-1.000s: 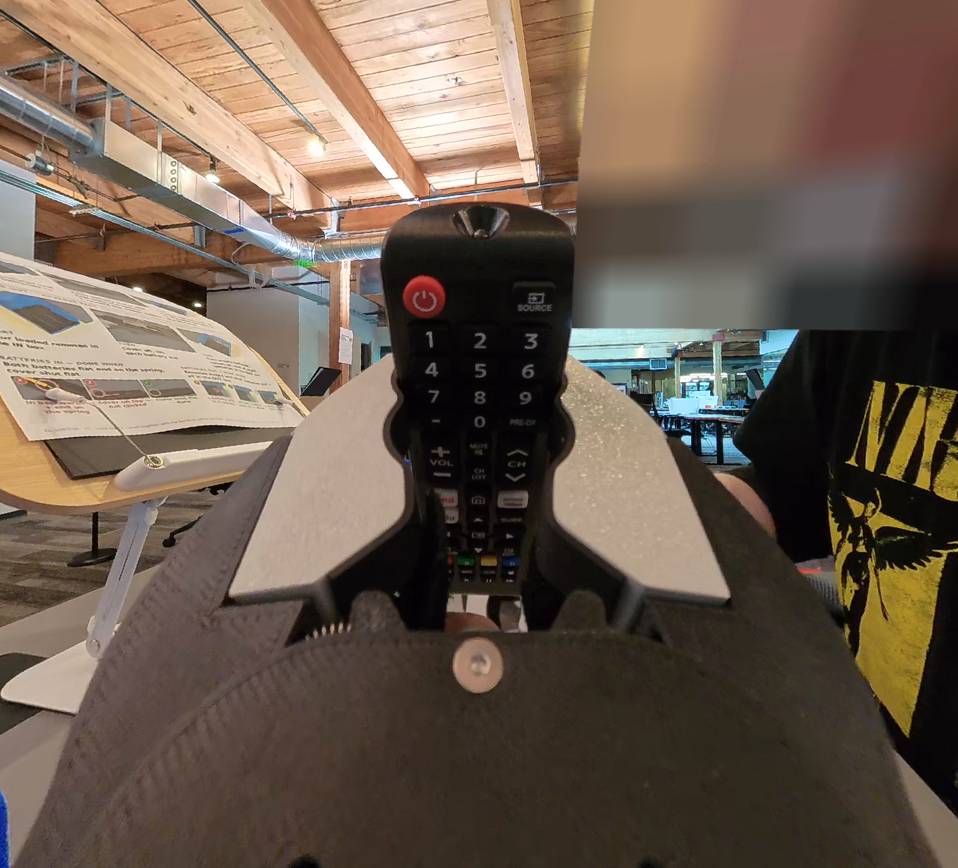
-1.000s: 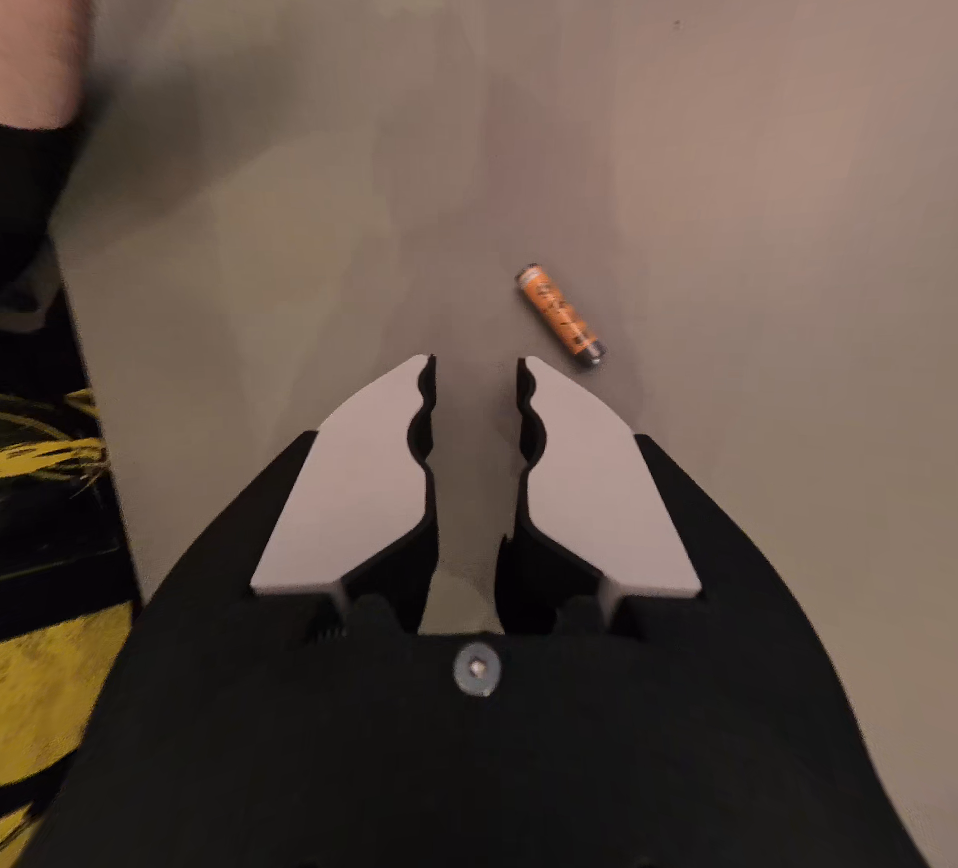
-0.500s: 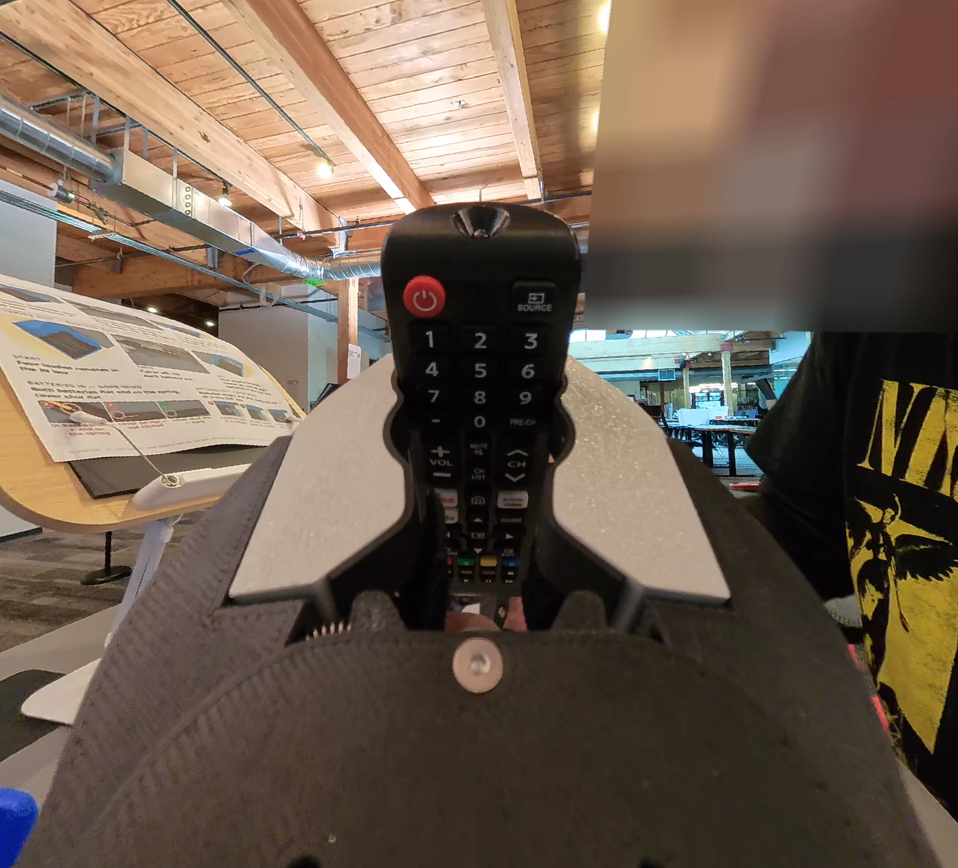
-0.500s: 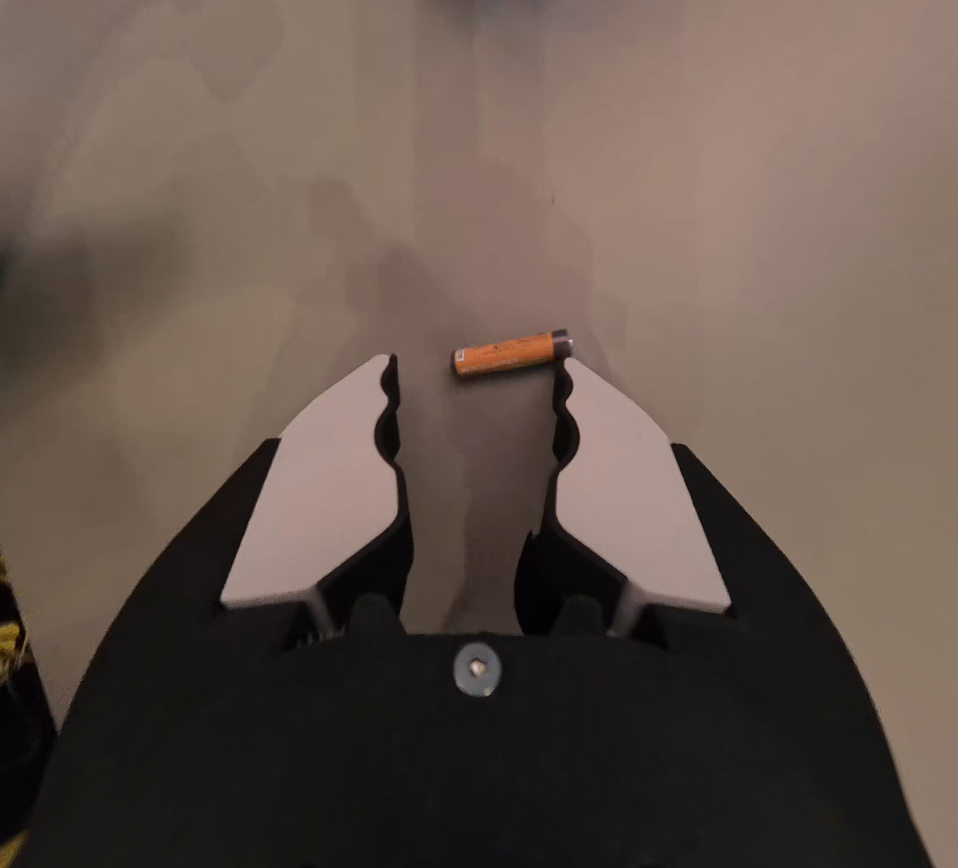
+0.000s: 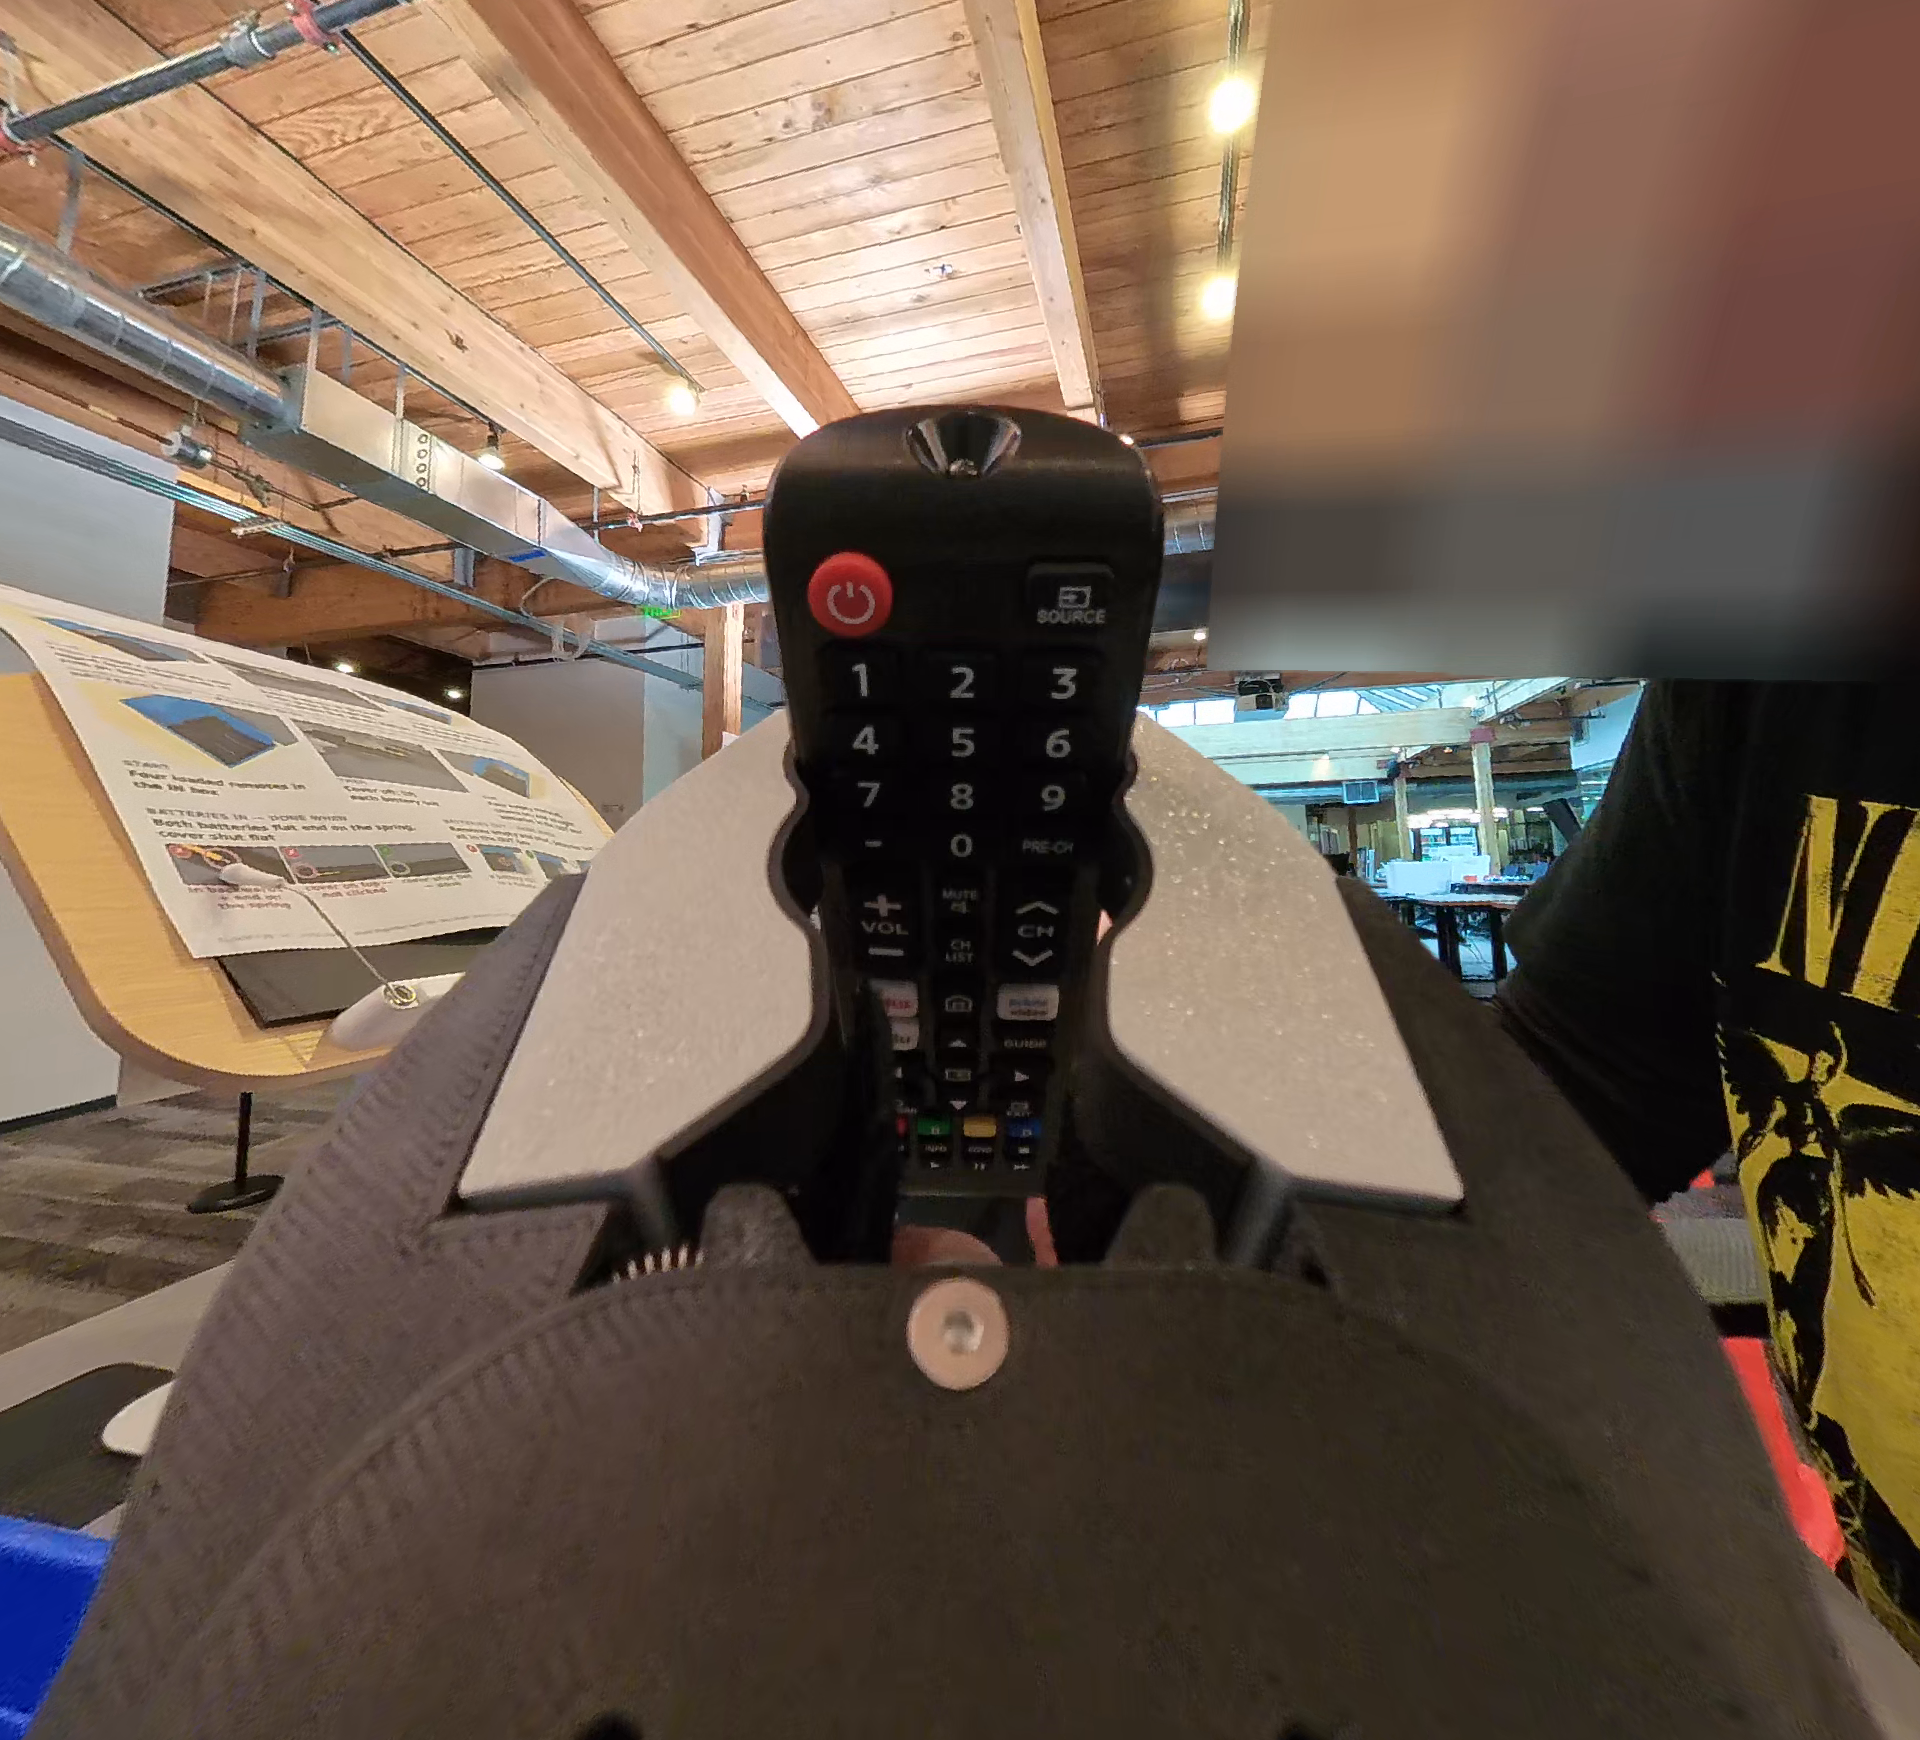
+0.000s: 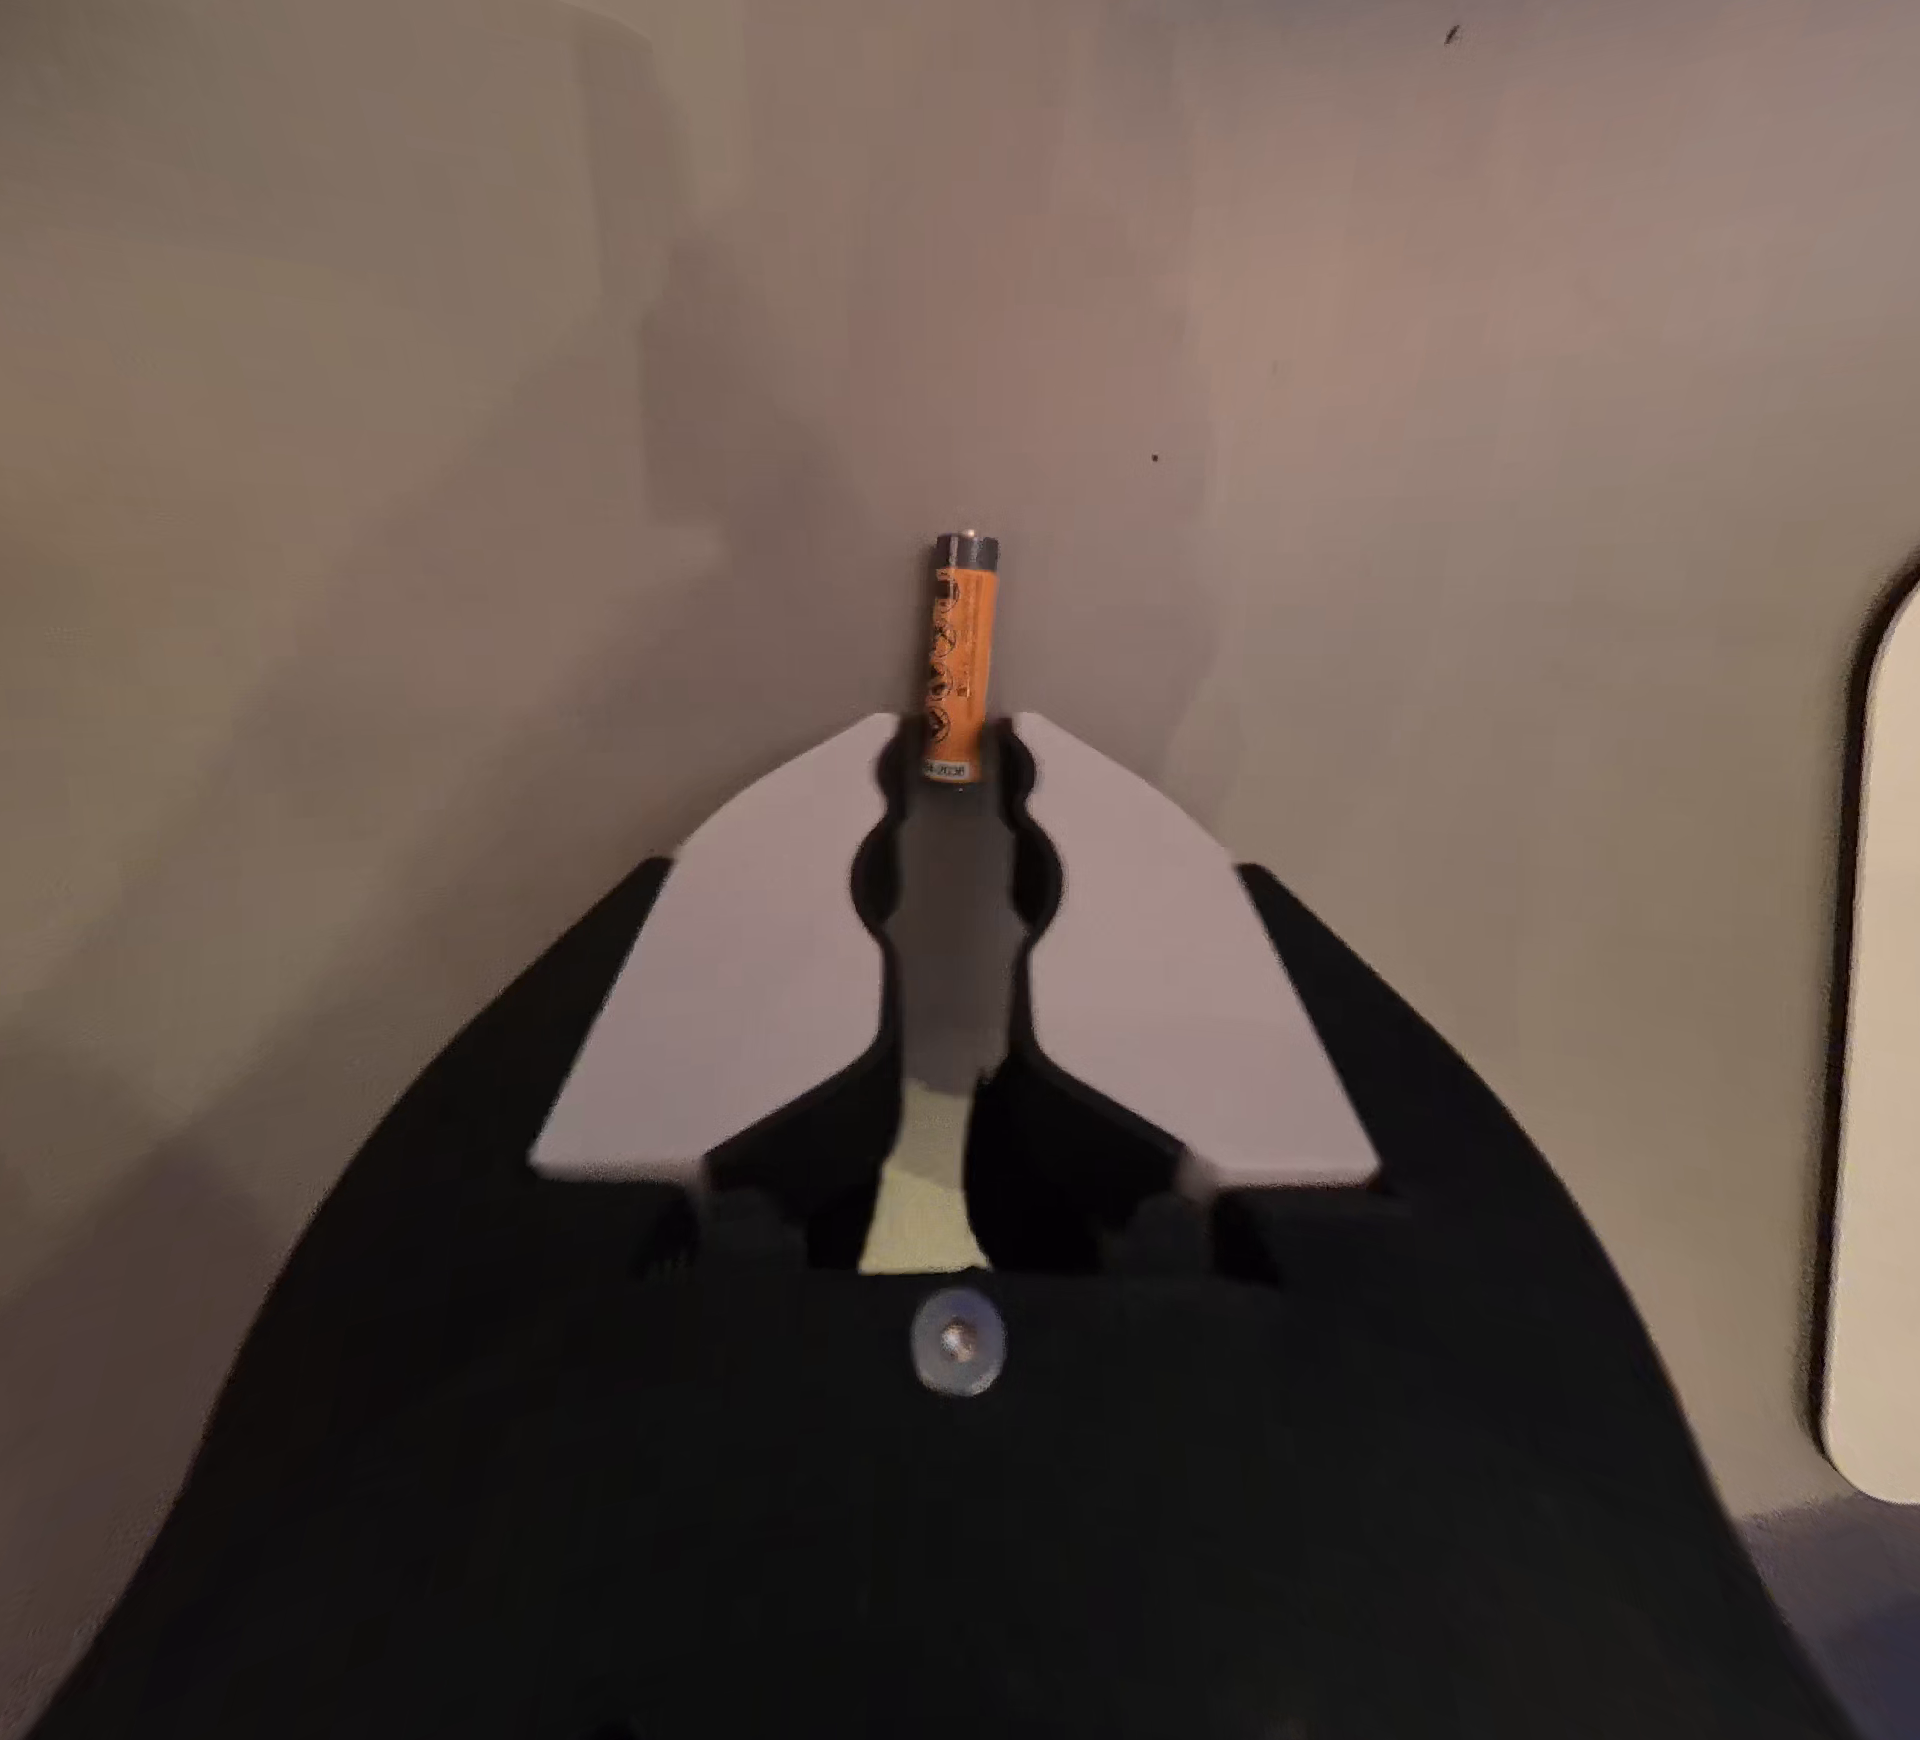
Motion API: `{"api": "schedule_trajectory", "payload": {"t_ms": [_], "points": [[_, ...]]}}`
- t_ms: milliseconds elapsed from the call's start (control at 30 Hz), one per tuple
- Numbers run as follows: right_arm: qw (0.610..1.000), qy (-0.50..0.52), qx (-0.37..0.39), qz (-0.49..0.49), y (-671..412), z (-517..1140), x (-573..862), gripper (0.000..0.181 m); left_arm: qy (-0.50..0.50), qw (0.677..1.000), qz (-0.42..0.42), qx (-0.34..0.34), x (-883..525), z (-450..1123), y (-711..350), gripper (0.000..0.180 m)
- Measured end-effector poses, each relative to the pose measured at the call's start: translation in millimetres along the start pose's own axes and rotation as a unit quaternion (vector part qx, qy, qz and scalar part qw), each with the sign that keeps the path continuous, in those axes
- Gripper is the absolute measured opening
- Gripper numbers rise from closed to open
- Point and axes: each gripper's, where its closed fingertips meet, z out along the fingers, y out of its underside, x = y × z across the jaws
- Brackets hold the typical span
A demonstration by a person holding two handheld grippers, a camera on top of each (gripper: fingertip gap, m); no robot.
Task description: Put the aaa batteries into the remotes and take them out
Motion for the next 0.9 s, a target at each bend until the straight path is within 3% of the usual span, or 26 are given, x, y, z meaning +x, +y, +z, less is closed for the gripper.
{"api": "schedule_trajectory", "payload": {"t_ms": [33,67,200,300,400,533,667,767,900], "points": [[1.000,-0.007,-0.007,-0.002,1.2,-1.2,-0.3,0.031,0.001,1.000,-0.002,0.000,-0.1,0.1,0.6,0.052],[1.000,-0.010,-0.001,-0.005,-1.4,-2.4,-0.2,0.035,0.001,1.000,-0.002,-0.002,0.1,0.5,1.9,0.052],[1.000,-0.014,0.001,-0.021,-12.9,3.2,-3.2,0.030,0.002,1.000,-0.006,-0.010,-0.6,2.2,7.5,0.052],[1.000,-0.021,0.005,-0.016,-17.7,8.2,-5.1,0.011,0.000,1.000,-0.009,-0.011,-2.6,1.2,9.1,0.052],[0.999,-0.041,0.027,-0.022,-21.4,9.1,-7.3,0.010,0.001,1.000,-0.011,-0.007,-3.5,-0.6,7.7,0.052],[0.982,-0.083,0.171,0.015,-47.9,-27.7,-12.0,0.010,0.006,1.000,-0.018,0.008,-3.5,-3.3,3.0,0.054],[0.879,-0.192,0.435,0.018,-103.1,-137.1,-37.1,0.010,0.014,0.999,-0.025,0.025,-1.3,-4.3,-2.7,0.052],[0.829,-0.231,0.509,-0.020,-124.6,-180.5,-59.2,0.010,0.018,0.999,-0.035,0.036,-1.5,-4.1,-3.3,0.052],[0.798,-0.247,0.548,-0.043,-143.5,-191.6,-73.6,0.010,0.019,0.998,-0.041,0.049,-0.7,-3.7,-5.9,0.052]]}}
